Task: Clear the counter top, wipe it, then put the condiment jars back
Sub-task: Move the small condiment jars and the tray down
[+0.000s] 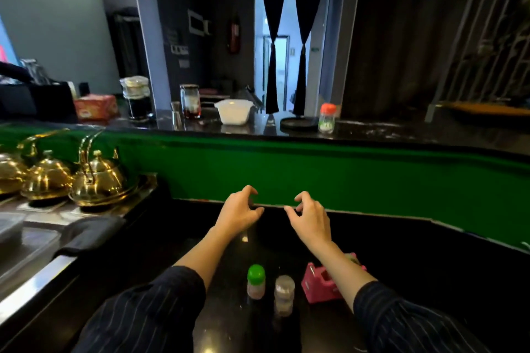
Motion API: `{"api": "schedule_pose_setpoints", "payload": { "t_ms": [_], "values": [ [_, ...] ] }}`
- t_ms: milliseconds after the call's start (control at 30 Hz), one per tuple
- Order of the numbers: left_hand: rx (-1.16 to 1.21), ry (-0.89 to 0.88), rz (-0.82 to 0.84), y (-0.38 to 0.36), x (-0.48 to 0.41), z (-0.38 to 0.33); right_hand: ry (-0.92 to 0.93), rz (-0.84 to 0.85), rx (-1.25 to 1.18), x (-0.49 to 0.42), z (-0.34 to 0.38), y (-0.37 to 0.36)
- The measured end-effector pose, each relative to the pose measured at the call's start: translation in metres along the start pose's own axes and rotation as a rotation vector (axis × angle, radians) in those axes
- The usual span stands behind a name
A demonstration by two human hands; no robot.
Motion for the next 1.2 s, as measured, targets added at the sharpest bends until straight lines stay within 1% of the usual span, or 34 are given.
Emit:
{"api": "schedule_pose_setpoints", "payload": {
  "t_ms": [100, 233, 300, 367, 467, 567, 667, 767, 833, 900, 1000, 1100, 1200],
  "values": [
    [0.026, -0.035, -0.118, 0.035, -0.032, -0.021, 0.113, -0.088, 0.024, -0.041, 0.027, 0.028],
    [0.040, -0.102, -0.204, 0.060, -0.078, -0.054, 0.169, -0.265, 0.001, -0.092, 0.045, 0.068],
    [0.039, -0.134, -0.211, 0.061, -0.101, -0.070, 0.160, -0.344, 0.013, -0.114, 0.042, 0.085],
    [0.006, -0.178, -0.206, 0.057, -0.127, -0.087, 0.112, -0.379, 0.046, -0.137, 0.035, 0.095],
    [-0.071, -0.206, -0.144, 0.043, -0.168, -0.106, -0.022, -0.322, 0.110, -0.178, 0.019, 0.095],
    [-0.151, -0.239, -0.055, 0.025, -0.206, -0.121, -0.122, -0.269, 0.056, -0.216, 0.006, 0.088],
    [-0.213, -0.285, -0.018, 0.010, -0.239, -0.132, -0.178, -0.258, -0.032, -0.244, -0.003, 0.080],
    [-0.218, -0.275, 0.023, -0.012, -0.262, -0.133, -0.201, -0.295, -0.079, -0.262, -0.012, 0.078],
    [-0.222, -0.234, 0.007, -0.021, -0.270, -0.129, -0.228, -0.303, -0.082, -0.269, -0.021, 0.076],
    [-0.202, -0.190, -0.048, -0.023, -0.272, -0.123, -0.246, -0.300, -0.074, -0.272, -0.028, 0.074],
    [-0.166, -0.181, -0.119, -0.017, -0.267, -0.118, -0.245, -0.312, -0.078, -0.273, -0.029, 0.072],
    [-0.140, -0.166, -0.155, -0.006, -0.254, -0.108, -0.219, -0.313, -0.138, -0.264, -0.019, 0.070],
    [-0.124, -0.138, -0.219, 0.018, -0.235, -0.095, -0.152, -0.315, -0.186, -0.252, 0.002, 0.071]
  ]
}}
Point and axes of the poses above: each hand's wrist, its own x-axis away from the middle knuckle, its own y-axis out of the back of the hand, z = x × y, the point moved 9 cm from there along -x, towards the middle knuckle, and after that the axes turned 6 degrees about -x, right-handed, at the moved point
